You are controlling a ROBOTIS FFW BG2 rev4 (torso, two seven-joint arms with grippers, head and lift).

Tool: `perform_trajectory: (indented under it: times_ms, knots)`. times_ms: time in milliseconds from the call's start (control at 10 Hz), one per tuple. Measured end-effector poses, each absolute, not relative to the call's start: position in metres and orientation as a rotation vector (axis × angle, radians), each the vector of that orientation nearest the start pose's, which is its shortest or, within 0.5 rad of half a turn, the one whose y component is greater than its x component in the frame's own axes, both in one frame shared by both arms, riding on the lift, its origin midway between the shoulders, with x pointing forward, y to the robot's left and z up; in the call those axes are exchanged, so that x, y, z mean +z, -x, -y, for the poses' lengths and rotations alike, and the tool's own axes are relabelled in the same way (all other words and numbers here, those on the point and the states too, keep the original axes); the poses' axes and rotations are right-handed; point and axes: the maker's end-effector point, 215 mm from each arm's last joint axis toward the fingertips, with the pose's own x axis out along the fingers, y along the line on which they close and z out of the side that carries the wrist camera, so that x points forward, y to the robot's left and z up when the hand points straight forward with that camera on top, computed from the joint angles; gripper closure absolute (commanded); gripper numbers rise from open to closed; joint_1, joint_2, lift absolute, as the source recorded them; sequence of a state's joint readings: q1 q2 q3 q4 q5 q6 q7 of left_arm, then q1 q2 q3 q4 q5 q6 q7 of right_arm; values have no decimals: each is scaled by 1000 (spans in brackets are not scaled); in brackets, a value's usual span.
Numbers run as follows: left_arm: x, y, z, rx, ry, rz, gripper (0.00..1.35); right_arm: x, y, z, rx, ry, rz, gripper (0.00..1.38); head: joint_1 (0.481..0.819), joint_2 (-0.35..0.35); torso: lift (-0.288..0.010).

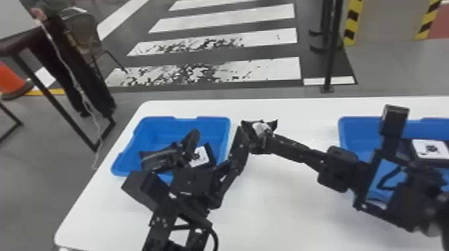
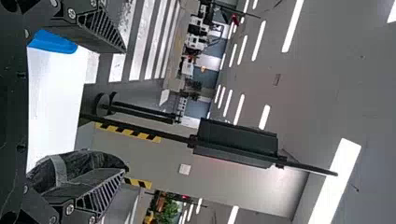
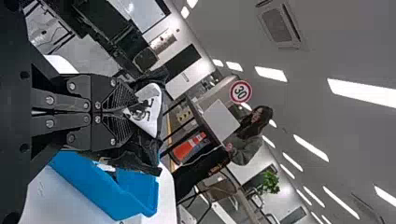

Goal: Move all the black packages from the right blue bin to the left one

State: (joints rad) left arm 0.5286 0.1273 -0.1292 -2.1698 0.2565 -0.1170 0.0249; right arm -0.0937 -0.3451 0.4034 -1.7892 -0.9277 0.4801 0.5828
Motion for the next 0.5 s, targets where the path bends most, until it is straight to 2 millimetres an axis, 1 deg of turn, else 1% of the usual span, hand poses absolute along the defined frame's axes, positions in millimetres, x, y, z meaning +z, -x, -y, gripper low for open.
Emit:
perform_trajectory:
  times_ms: [100, 200, 400, 500]
  knots:
    - [-252, -432, -173, -159, 244, 149, 157, -284, -444, -42, 1183, -595, -295, 1154, 695, 270, -183]
    - [-248, -431, -164, -186, 279, 145, 157, -284, -445, -42, 1184, -594, -295, 1154, 695, 261, -183]
    - [-236, -426, -134, -263, 356, 135, 157, -284, -441, -49, 1197, -598, -298, 1154, 695, 240, -183]
    - [-238, -424, -115, -309, 374, 111, 157, -284, -440, -51, 1203, -600, -299, 1154, 695, 220, -183]
